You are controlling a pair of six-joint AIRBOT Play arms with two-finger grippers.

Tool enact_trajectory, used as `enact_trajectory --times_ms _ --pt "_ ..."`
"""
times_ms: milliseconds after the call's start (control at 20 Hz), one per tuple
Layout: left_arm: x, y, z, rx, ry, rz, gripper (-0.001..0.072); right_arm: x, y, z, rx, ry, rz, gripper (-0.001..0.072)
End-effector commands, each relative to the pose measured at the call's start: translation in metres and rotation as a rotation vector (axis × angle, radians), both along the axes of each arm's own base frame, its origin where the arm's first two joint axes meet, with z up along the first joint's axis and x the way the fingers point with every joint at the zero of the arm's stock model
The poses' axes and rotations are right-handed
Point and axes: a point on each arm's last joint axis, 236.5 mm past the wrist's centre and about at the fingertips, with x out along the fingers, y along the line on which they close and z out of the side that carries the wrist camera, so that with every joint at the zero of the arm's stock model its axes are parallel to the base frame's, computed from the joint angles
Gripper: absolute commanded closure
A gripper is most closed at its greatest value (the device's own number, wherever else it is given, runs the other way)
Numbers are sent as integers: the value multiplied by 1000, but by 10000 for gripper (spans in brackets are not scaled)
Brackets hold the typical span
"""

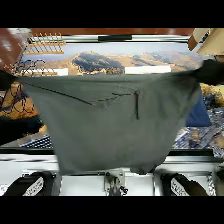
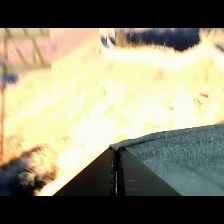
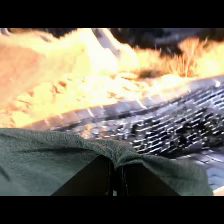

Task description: Fold the shirts.

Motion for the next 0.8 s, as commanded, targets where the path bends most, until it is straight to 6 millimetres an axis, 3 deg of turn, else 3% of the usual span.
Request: enact_trajectory --times_ms 0,150,350,450,550,650,750 --pt "52 -6 -118 -87 224 19 677 77 22 -105 64 116 -9 646" --pt "116 -13 -161 -205 209 81 677 150 45 -151 70 2 -52 646" --pt "179 3 -185 -318 104 262 677 212 49 -174 64 -175 -137 646" --pt "198 8 -189 -363 44 310 677 225 45 -186 59 -207 -164 646" --pt "204 5 -202 -392 55 326 677 227 45 -206 55 -174 -166 646" --pt "198 -4 -224 -390 122 313 677 222 48 -232 50 -107 -153 646" --pt "184 -14 -242 -375 211 275 677 215 50 -245 40 -64 -135 646"
